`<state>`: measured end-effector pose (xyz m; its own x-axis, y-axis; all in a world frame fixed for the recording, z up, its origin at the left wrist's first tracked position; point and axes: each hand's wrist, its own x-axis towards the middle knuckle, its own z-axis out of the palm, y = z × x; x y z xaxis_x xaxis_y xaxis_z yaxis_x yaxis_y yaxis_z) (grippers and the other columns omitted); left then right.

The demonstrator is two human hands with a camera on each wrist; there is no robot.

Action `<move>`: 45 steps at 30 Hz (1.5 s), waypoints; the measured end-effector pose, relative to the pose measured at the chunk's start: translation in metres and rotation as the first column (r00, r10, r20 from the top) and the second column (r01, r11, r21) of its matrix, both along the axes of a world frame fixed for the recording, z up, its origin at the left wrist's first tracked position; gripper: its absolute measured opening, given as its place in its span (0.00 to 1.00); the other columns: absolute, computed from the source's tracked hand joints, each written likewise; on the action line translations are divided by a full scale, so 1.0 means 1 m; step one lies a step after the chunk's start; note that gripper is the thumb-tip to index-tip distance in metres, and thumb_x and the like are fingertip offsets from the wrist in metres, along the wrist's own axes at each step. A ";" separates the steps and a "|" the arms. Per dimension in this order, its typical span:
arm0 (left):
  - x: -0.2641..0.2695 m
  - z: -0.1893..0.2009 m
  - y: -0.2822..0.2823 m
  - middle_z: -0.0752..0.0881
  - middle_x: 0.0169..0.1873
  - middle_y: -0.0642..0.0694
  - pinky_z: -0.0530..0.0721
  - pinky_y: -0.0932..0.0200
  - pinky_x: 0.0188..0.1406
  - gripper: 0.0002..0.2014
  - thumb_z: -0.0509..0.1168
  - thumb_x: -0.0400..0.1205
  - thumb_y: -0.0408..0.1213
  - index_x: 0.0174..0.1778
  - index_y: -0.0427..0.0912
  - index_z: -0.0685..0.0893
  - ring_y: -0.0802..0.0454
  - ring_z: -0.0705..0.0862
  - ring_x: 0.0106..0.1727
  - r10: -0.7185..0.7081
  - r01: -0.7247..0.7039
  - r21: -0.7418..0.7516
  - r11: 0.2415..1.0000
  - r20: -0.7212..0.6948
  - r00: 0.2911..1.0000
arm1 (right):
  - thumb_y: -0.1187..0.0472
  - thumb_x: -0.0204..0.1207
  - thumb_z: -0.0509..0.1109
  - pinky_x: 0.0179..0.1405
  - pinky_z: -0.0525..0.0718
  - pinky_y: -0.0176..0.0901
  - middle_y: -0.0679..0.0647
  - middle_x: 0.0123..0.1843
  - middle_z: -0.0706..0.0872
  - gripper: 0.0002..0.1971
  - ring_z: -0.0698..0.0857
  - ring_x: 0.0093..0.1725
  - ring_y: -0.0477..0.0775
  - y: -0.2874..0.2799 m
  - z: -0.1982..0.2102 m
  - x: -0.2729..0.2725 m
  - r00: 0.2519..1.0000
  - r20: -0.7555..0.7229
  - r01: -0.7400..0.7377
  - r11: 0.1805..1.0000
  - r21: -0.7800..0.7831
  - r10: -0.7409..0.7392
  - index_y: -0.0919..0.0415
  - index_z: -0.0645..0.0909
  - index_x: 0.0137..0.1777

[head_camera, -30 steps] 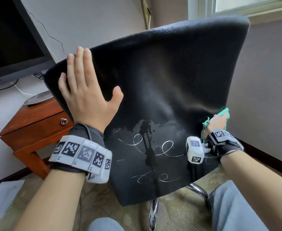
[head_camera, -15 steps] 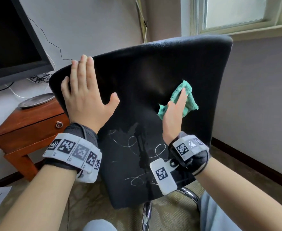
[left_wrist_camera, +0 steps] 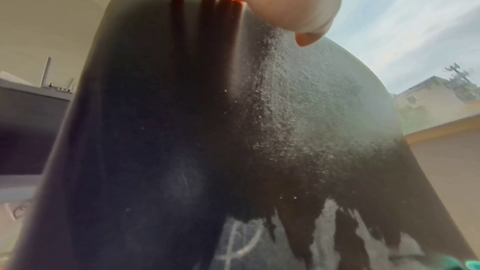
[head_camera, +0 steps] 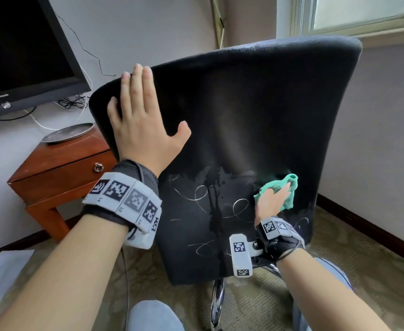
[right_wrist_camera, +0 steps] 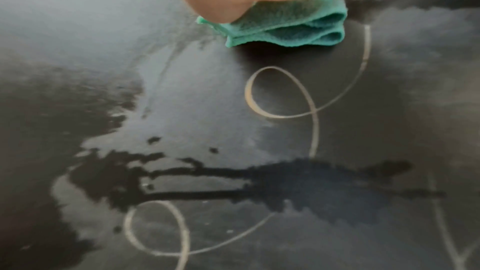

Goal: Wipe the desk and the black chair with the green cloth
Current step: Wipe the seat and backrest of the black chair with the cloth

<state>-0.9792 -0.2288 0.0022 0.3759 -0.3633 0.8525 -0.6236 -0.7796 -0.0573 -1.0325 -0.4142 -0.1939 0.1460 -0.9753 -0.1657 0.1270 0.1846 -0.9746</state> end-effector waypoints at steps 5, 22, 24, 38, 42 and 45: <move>0.000 0.001 0.006 0.55 0.83 0.40 0.52 0.37 0.77 0.45 0.60 0.75 0.55 0.83 0.37 0.51 0.42 0.52 0.83 0.023 -0.022 0.062 0.998 -0.006 1.000 | 0.71 0.81 0.51 0.81 0.53 0.53 0.56 0.85 0.51 0.32 0.55 0.83 0.58 0.011 0.000 0.000 0.999 0.016 -0.032 0.999 0.012 0.032 0.56 0.49 0.84; 0.001 0.014 0.012 0.64 0.79 0.41 0.45 0.32 0.77 0.41 0.54 0.74 0.58 0.80 0.37 0.61 0.40 0.59 0.81 -0.041 0.040 0.073 0.997 0.002 0.999 | 0.67 0.83 0.51 0.79 0.37 0.46 0.46 0.85 0.36 0.33 0.34 0.83 0.50 0.088 0.089 0.011 0.933 0.118 -0.278 0.887 -0.369 0.341 0.47 0.42 0.84; 0.001 0.014 0.012 0.66 0.78 0.42 0.46 0.32 0.77 0.40 0.54 0.73 0.57 0.80 0.38 0.63 0.42 0.61 0.80 -0.068 0.068 0.025 0.997 0.003 0.998 | 0.67 0.83 0.50 0.79 0.36 0.47 0.45 0.85 0.36 0.33 0.34 0.83 0.48 0.082 0.077 0.010 0.937 0.085 -0.284 0.882 -0.377 0.338 0.46 0.42 0.84; -0.009 0.002 -0.014 0.69 0.77 0.42 0.52 0.34 0.76 0.38 0.59 0.72 0.52 0.78 0.38 0.66 0.41 0.63 0.79 -0.135 0.144 -0.107 0.984 0.085 0.987 | 0.70 0.83 0.50 0.80 0.55 0.60 0.71 0.82 0.53 0.28 0.56 0.80 0.71 -0.006 -0.045 0.000 0.978 -0.169 -0.144 0.984 -0.105 0.125 0.68 0.47 0.83; -0.015 0.002 -0.034 0.72 0.74 0.42 0.56 0.31 0.74 0.38 0.60 0.71 0.52 0.76 0.38 0.70 0.40 0.67 0.78 -0.082 0.102 -0.142 0.985 0.140 0.987 | 0.68 0.84 0.50 0.77 0.61 0.58 0.68 0.78 0.64 0.26 0.69 0.71 0.60 -0.033 -0.061 0.003 0.989 -0.106 -0.098 0.995 0.013 0.099 0.67 0.53 0.82; -0.020 0.001 -0.045 0.73 0.74 0.41 0.55 0.29 0.74 0.37 0.60 0.71 0.52 0.75 0.37 0.70 0.39 0.67 0.78 -0.069 0.093 -0.168 0.981 0.142 0.987 | 0.65 0.86 0.47 0.52 0.80 0.34 0.45 0.48 0.82 0.15 0.77 0.43 0.40 -0.073 -0.091 0.000 0.995 0.050 -0.091 0.989 0.115 0.085 0.55 0.71 0.66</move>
<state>-0.9988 -0.2742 0.0036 0.2284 -0.2297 0.9461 -0.6806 -0.7325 -0.0135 -1.0322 -0.4870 -0.2846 0.2402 -0.9326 -0.2693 0.1478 0.3093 -0.9394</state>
